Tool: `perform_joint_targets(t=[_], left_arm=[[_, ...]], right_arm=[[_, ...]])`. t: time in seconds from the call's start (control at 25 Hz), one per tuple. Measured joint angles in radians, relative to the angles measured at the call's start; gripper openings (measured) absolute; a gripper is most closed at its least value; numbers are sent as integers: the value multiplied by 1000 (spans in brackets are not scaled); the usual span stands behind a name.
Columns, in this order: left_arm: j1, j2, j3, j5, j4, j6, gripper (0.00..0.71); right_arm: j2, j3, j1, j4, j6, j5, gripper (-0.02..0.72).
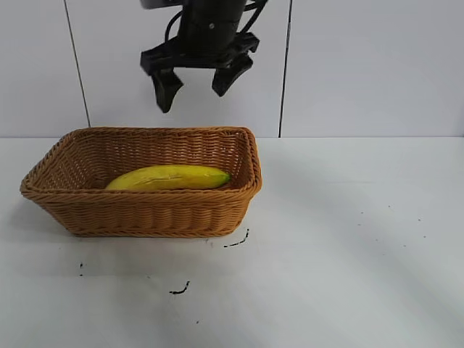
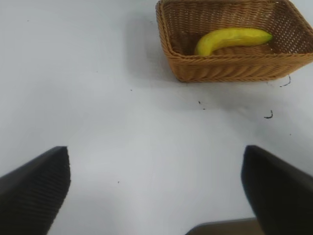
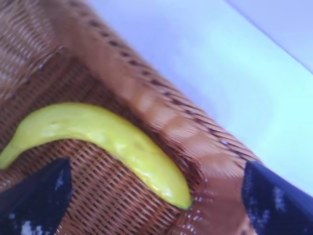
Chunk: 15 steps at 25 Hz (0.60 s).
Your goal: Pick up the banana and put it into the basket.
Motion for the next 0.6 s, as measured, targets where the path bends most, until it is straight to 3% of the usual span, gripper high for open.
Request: perform_joint_targets(t=[0.36, 0.6], left_arm=[[0, 0, 0, 0, 0, 0, 690], [0, 0, 0, 0, 0, 0, 690]], right_arm=[[-1, 0, -262, 6, 51, 117, 660], [-1, 0, -393, -7, 55, 130, 660]])
